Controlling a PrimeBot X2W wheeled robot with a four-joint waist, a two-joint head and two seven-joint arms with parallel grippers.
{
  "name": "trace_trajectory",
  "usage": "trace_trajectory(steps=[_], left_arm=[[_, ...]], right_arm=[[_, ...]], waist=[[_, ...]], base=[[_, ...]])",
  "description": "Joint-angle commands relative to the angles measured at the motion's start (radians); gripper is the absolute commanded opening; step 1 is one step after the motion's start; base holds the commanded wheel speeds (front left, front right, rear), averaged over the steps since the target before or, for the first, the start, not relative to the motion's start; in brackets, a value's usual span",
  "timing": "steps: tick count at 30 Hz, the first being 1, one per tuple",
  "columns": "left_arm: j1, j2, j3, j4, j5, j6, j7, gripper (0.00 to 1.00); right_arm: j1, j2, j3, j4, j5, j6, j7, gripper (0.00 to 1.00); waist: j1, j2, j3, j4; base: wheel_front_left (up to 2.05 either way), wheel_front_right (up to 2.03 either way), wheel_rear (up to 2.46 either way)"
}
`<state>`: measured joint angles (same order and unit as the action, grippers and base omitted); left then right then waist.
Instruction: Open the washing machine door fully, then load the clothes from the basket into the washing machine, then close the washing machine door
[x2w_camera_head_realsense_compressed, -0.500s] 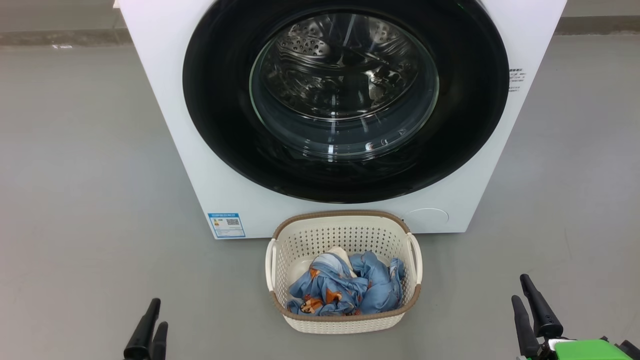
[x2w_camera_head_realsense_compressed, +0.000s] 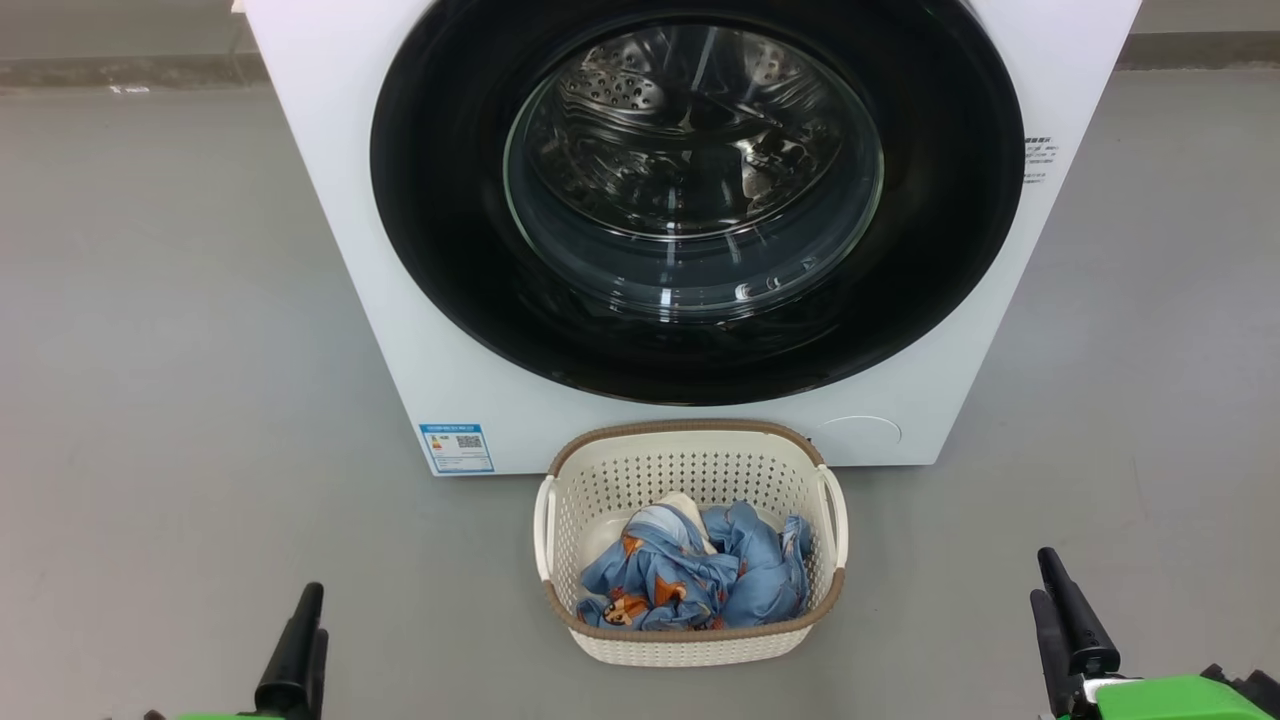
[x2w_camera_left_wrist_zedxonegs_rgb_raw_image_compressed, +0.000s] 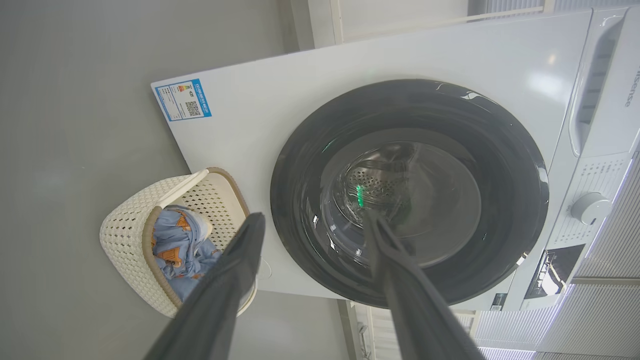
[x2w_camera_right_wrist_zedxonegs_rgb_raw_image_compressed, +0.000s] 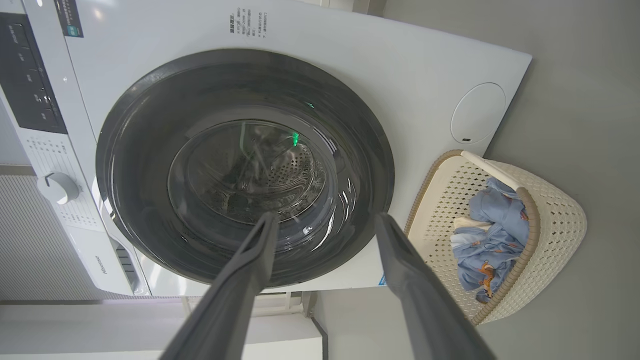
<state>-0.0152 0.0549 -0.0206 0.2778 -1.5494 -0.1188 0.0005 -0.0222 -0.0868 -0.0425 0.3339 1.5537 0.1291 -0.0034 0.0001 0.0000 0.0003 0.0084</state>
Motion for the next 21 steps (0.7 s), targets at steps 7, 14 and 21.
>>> trace_trajectory(steps=[7, 14, 21], left_arm=[[-0.025, 0.019, 0.006, -0.05, 0.112, -0.003, -0.023, 1.0], [-0.024, 0.021, 0.0, -0.062, 0.224, -0.003, -0.04, 1.0], [-0.021, 0.021, -0.004, -0.072, 0.339, -0.004, -0.058, 1.0]], right_arm=[[-0.041, -0.017, 0.008, -0.021, -0.121, 0.0, -0.025, 1.0], [-0.046, -0.021, 0.02, -0.027, -0.235, 0.0, -0.042, 1.0], [-0.042, -0.033, 0.035, -0.043, -0.341, 0.001, -0.059, 1.0]], waist=[[0.0, 0.0, 0.0, 0.002], [0.0, 0.0, 0.0, 0.005], [0.0, 0.0, 0.001, 0.008]], base=[[0.0, 0.0, 0.0], [0.0, 0.0, 0.0], [0.0, 0.0, 0.0]])
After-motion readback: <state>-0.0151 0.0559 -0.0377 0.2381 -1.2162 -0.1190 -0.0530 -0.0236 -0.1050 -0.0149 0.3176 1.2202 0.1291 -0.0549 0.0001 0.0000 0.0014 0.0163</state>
